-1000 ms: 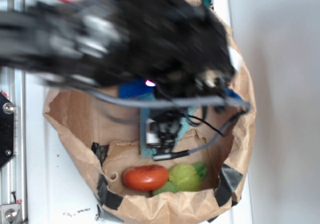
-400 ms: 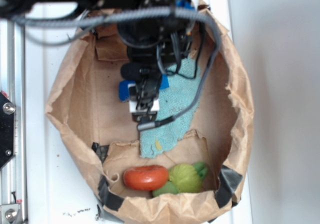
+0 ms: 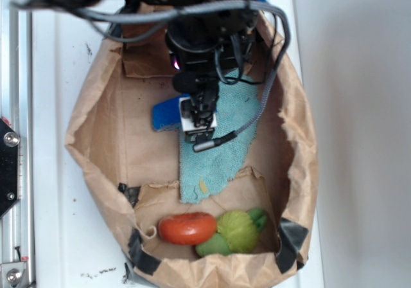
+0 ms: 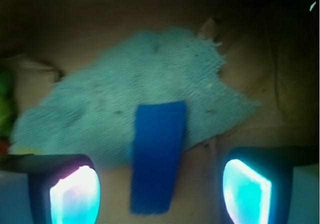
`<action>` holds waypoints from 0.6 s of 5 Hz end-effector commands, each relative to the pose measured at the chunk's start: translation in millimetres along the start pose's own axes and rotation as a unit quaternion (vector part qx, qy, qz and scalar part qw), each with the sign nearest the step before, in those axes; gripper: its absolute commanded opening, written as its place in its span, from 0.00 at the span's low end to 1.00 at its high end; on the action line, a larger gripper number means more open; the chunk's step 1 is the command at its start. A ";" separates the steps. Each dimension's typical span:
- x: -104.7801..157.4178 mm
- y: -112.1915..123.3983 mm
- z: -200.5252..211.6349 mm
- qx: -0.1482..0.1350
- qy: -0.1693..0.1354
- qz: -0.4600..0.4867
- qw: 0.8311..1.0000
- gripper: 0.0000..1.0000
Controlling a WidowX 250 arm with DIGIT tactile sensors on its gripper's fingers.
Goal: Grab the blue sponge.
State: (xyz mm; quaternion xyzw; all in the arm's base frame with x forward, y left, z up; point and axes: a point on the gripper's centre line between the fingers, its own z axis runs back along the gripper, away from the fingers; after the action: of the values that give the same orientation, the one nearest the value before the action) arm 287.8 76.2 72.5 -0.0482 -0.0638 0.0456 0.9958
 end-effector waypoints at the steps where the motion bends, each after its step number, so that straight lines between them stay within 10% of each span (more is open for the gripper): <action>1: 9.9 -14.2 -18.5 0.019 0.014 -0.025 0.999 1.00; 3: 7.8 -19.5 -24.2 0.029 0.033 -0.023 0.999 1.00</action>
State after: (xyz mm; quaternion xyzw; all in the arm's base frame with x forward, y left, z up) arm 293.3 58.8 37.6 -0.0225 -0.0063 0.0344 0.9991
